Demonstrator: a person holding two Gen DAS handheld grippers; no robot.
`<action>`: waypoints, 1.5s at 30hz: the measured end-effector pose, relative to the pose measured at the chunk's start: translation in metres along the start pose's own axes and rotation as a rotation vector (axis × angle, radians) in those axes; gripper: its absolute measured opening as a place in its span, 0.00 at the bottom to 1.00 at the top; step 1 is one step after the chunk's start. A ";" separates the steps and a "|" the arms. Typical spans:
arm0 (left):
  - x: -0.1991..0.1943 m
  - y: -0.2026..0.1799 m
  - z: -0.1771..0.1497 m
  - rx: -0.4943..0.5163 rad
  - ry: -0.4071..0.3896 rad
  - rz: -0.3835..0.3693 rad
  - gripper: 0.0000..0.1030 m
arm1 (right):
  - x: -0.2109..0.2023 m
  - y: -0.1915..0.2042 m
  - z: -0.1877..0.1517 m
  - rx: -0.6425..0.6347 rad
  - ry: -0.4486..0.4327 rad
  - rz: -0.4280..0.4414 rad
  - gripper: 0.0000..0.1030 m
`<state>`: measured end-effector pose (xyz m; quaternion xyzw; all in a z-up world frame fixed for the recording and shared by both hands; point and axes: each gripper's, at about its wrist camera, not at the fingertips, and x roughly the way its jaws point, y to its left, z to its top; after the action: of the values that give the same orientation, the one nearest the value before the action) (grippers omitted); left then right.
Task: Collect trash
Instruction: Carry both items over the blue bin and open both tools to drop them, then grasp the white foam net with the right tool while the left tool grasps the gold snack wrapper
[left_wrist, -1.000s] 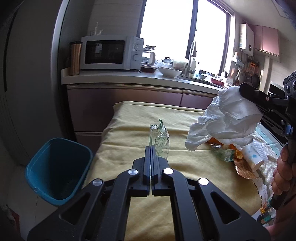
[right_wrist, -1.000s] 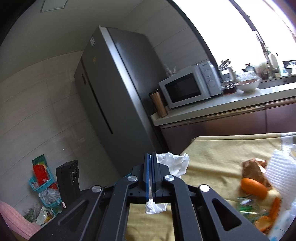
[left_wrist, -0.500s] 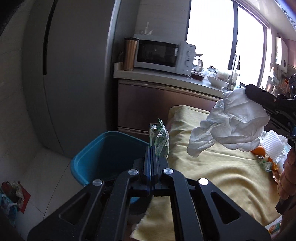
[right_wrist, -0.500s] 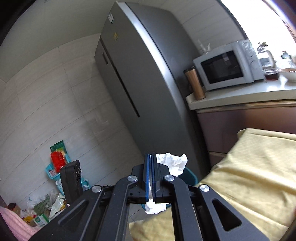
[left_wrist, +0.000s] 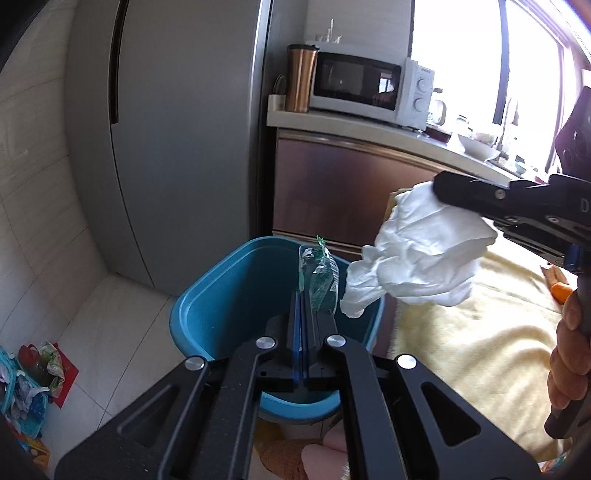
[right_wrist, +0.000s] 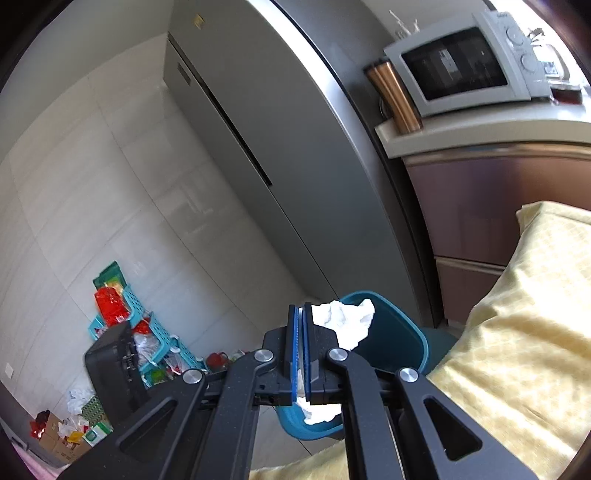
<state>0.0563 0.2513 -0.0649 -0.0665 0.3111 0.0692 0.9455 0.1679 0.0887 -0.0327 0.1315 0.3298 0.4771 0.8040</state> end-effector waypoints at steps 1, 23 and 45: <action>0.003 0.001 -0.002 -0.002 0.007 0.003 0.01 | 0.007 -0.002 0.000 0.004 0.016 -0.004 0.01; 0.066 0.013 -0.023 -0.035 0.145 0.067 0.21 | 0.039 -0.026 -0.012 0.070 0.139 -0.100 0.15; -0.037 -0.165 -0.029 0.240 -0.024 -0.447 0.54 | -0.243 -0.029 -0.086 -0.008 -0.150 -0.513 0.39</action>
<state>0.0383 0.0814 -0.0525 -0.0200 0.2833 -0.1782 0.9421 0.0517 -0.1429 -0.0140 0.0755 0.2898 0.2479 0.9213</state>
